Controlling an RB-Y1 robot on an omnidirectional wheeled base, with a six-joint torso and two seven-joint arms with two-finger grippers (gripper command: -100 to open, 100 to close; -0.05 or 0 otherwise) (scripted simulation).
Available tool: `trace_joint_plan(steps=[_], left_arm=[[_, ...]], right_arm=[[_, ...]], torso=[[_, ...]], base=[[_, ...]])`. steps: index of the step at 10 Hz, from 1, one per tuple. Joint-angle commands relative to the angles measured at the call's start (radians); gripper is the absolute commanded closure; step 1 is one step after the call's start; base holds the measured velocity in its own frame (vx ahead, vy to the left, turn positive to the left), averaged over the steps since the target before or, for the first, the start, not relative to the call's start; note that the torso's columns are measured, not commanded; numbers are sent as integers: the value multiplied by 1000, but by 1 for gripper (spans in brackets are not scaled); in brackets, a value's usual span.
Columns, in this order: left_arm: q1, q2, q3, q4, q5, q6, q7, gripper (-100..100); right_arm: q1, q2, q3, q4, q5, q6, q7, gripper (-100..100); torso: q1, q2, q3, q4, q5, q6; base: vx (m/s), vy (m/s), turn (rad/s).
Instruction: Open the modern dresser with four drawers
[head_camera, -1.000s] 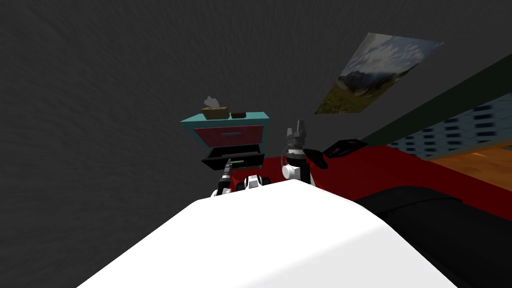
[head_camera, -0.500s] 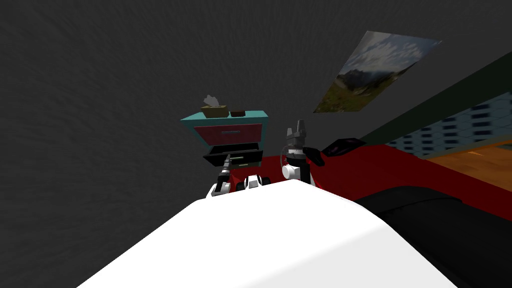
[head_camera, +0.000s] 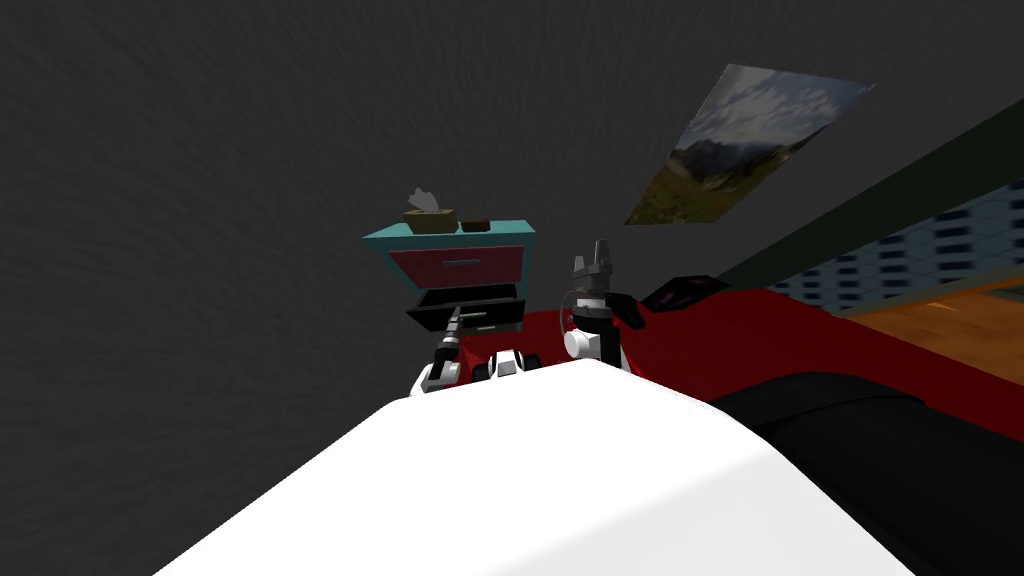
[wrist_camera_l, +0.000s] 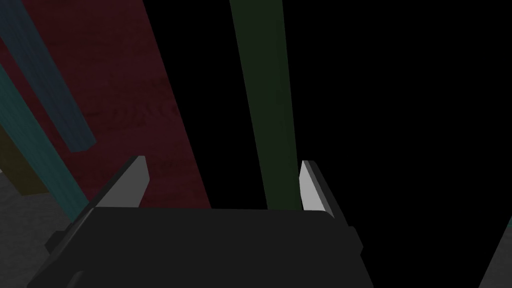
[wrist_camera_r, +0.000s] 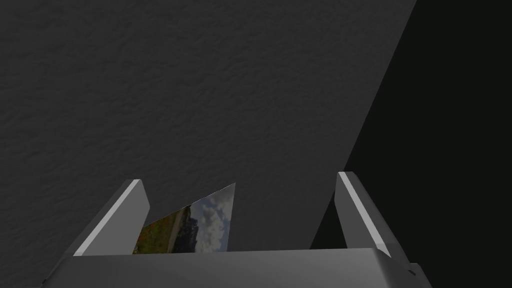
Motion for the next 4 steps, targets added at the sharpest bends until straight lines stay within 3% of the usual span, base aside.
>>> trace_joint_plan(steps=[1, 4], left_arm=[[1, 0, 0, 2, 0, 2, 0, 0], [3, 0, 0, 4, 0, 4, 0, 0]], right_arm=[[0, 0, 0, 0, 0, 0, 0, 0], [0, 0, 0, 0, 0, 0, 0, 0]], torso=[[1, -1, -1, -1, 1, 0], [1, -3, -2, -3, 2, 0]], base=[[0, 0, 0], [0, 0, 0]])
